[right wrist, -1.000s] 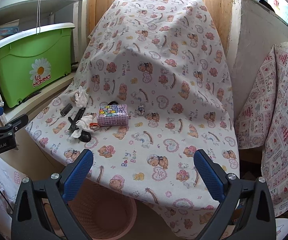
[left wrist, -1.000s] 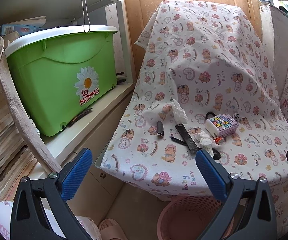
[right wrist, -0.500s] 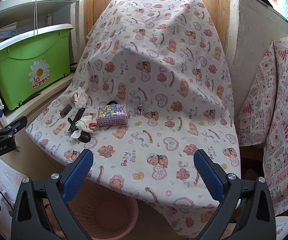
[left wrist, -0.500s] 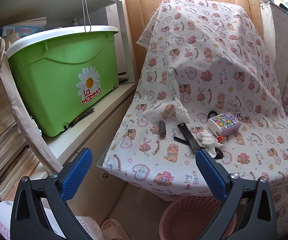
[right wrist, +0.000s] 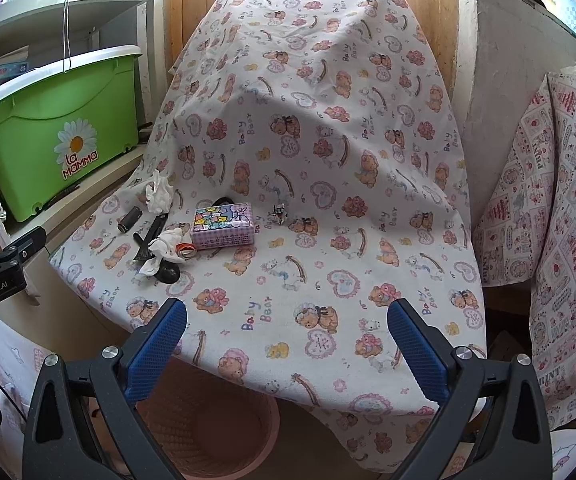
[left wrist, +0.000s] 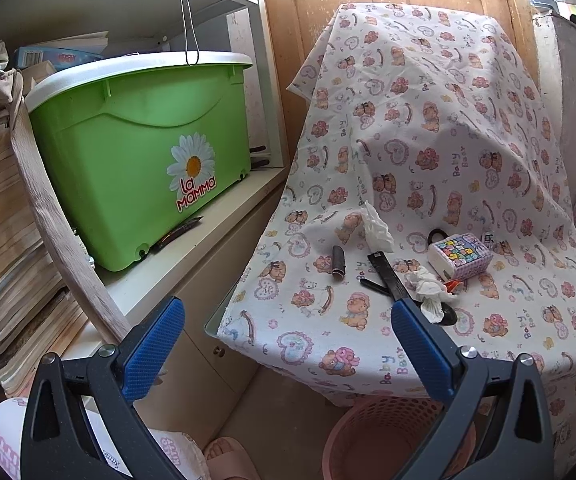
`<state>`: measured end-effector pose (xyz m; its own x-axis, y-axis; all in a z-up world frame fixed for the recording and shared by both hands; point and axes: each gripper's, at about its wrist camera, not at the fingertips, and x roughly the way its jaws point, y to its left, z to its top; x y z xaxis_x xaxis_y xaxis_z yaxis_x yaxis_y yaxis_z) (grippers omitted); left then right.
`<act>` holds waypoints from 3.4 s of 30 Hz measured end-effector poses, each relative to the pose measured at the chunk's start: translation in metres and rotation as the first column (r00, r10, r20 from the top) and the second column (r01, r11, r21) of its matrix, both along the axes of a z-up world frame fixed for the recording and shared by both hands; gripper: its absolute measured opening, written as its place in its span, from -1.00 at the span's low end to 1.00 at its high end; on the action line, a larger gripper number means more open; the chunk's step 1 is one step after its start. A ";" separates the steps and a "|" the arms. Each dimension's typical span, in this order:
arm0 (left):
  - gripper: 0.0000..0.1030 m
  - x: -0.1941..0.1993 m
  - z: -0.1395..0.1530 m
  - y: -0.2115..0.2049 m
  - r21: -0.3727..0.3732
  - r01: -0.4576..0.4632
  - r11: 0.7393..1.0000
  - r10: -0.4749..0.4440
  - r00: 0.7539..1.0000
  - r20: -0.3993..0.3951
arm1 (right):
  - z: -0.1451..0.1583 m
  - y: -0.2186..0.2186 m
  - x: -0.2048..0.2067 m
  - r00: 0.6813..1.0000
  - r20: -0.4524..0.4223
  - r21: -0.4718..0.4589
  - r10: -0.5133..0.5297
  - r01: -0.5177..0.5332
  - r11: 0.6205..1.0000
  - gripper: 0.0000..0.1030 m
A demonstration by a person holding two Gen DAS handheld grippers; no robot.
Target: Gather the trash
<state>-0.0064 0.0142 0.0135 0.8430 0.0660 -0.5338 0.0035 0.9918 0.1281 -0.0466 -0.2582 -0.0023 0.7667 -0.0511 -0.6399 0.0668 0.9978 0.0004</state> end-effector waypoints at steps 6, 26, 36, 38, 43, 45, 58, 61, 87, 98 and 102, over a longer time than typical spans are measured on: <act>0.98 -0.002 0.003 -0.001 0.013 -0.007 1.000 0.007 1.000 0.012 | 0.000 -0.001 0.000 1.000 0.000 -0.001 -0.002 0.002 1.000 0.97; 0.98 -0.005 0.003 -0.004 0.027 0.006 1.000 -0.007 1.000 0.027 | -0.005 0.003 0.000 1.000 -0.004 0.000 -0.001 0.001 1.000 0.97; 0.98 -0.010 0.003 -0.011 0.031 0.022 0.999 -0.024 0.998 0.064 | -0.013 0.005 0.006 0.997 -0.073 0.044 0.034 -0.031 0.999 0.97; 0.98 -0.012 0.002 -0.015 0.045 0.028 0.999 -0.031 0.997 0.075 | -0.013 0.005 0.007 0.996 -0.077 0.046 0.032 -0.029 0.999 0.97; 0.98 -0.014 0.000 -0.020 0.058 0.033 0.998 -0.038 0.996 0.081 | -0.014 0.004 0.008 0.997 -0.077 0.040 0.031 -0.028 0.999 0.97; 0.98 -0.014 -0.002 -0.020 0.054 0.033 0.998 -0.037 0.996 0.077 | -0.015 0.004 0.008 0.996 -0.083 0.046 0.032 -0.028 0.999 0.97; 0.98 0.002 -0.023 -0.010 -0.039 -0.038 0.999 0.039 0.999 0.030 | -0.024 0.004 0.019 0.991 -0.133 0.072 0.029 -0.020 0.997 0.97; 0.98 0.003 -0.023 -0.015 0.005 -0.043 0.999 0.043 0.998 0.043 | -0.026 0.004 0.021 0.989 -0.146 0.079 0.034 -0.022 0.997 0.97; 0.35 0.194 -0.040 -0.007 -0.220 -0.014 0.975 -0.115 0.819 -0.563 | -0.034 0.001 0.067 0.965 -0.236 0.204 0.117 -0.068 0.977 -0.21; -0.54 0.219 -0.067 -0.017 -0.189 -0.057 0.980 -0.079 0.763 -0.642 | -0.030 -0.010 0.069 0.972 -0.221 0.189 0.080 -0.038 0.981 0.33; -0.88 0.210 -0.058 -0.021 -0.201 -0.029 0.979 -0.105 0.776 -0.622 | -0.029 -0.012 0.071 0.972 -0.223 0.182 0.073 -0.032 0.983 0.35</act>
<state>0.2032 -0.0070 -0.0444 0.3155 -0.1169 -0.9417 0.0551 0.9930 -0.1048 0.0245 -0.2699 -0.0318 0.5980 0.1139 -0.7933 0.0333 0.9855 0.1666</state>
